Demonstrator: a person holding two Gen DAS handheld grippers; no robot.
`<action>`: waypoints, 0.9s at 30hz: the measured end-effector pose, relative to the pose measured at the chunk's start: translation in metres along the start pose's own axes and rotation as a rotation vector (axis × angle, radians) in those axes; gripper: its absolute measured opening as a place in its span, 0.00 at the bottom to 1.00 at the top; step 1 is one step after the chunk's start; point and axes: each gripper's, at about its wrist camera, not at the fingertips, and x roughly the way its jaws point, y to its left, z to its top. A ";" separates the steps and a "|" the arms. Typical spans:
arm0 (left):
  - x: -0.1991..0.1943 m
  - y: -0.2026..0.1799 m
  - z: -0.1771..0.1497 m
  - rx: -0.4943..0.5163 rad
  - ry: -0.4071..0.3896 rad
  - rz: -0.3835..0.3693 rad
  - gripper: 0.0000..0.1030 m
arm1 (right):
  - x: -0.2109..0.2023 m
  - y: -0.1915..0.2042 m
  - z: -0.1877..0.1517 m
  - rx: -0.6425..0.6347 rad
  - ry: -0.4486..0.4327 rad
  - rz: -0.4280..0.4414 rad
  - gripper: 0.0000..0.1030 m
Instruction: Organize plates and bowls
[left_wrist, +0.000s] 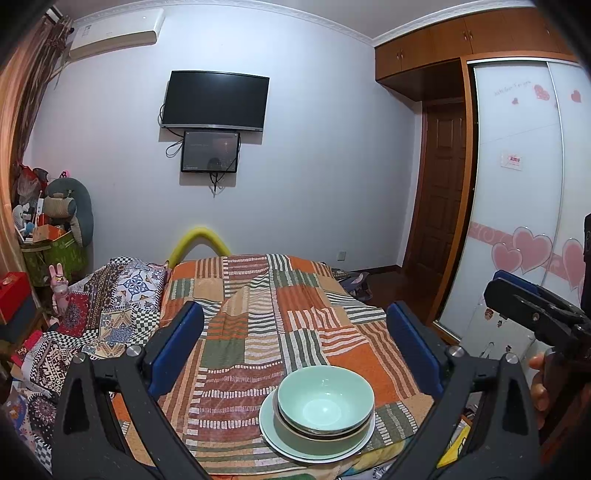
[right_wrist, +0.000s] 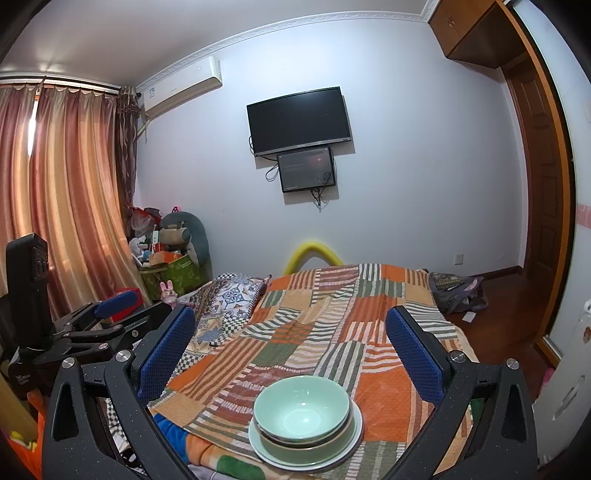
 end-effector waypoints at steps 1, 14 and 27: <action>0.000 0.000 0.000 0.000 0.000 0.000 0.98 | 0.000 0.000 0.000 -0.001 0.001 0.000 1.00; -0.001 0.002 0.000 -0.006 0.002 -0.011 0.98 | 0.000 0.002 0.001 -0.004 0.001 0.001 1.00; -0.002 -0.003 0.001 0.015 -0.014 -0.018 0.98 | 0.001 0.001 0.001 -0.004 0.000 0.004 1.00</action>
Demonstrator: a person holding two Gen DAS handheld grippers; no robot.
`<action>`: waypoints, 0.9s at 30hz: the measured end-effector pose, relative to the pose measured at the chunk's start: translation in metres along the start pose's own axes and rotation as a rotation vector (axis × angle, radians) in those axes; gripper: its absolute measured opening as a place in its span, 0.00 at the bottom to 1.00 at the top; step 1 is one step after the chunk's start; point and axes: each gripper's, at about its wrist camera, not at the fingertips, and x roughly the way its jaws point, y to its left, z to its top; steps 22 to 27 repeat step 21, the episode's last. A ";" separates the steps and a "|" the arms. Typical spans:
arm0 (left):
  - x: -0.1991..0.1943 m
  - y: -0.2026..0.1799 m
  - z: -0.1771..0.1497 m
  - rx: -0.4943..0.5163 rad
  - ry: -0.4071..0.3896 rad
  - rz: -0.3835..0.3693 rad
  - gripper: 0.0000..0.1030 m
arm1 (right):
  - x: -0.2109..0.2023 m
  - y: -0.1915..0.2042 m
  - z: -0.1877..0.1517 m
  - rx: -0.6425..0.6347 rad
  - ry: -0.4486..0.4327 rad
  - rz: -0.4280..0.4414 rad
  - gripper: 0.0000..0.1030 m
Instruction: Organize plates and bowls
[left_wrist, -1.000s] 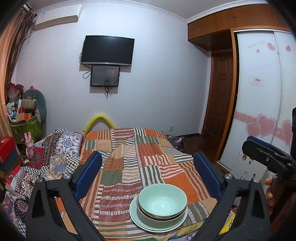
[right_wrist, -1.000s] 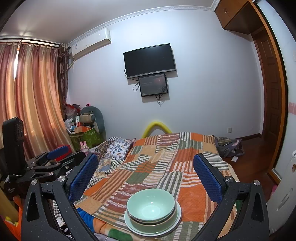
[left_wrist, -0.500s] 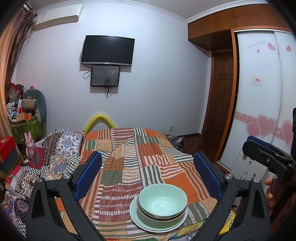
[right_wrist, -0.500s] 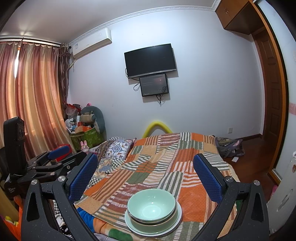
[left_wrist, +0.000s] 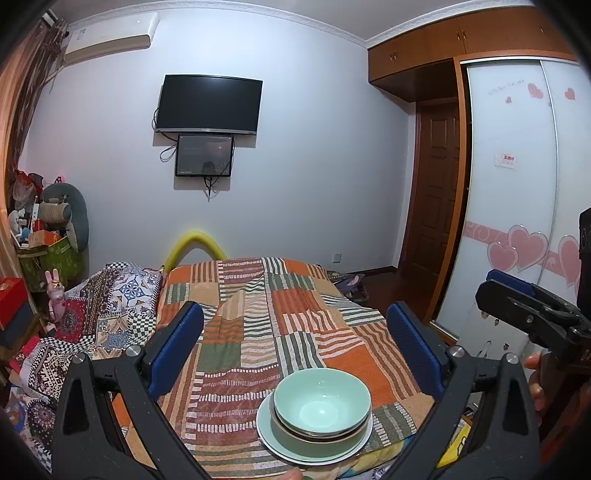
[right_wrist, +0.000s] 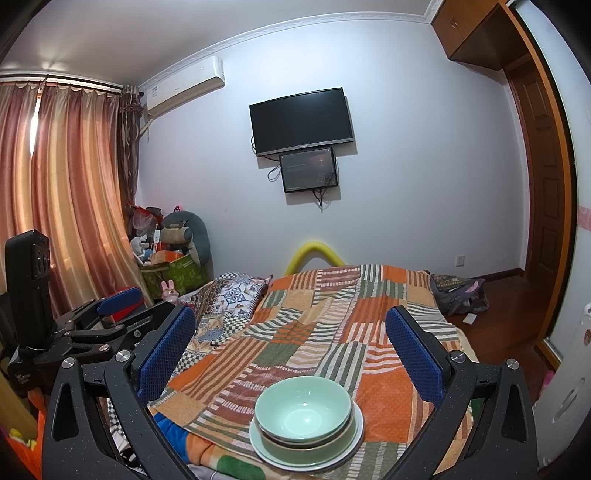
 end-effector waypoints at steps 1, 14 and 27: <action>0.000 0.000 0.000 -0.001 0.000 0.001 0.98 | 0.000 0.000 0.000 0.000 0.000 0.000 1.00; -0.001 -0.002 0.001 0.000 0.002 -0.017 0.98 | 0.002 0.002 0.001 -0.008 0.006 0.005 1.00; 0.001 0.002 0.000 -0.014 0.009 -0.026 0.98 | 0.005 0.000 0.001 -0.012 0.015 0.004 1.00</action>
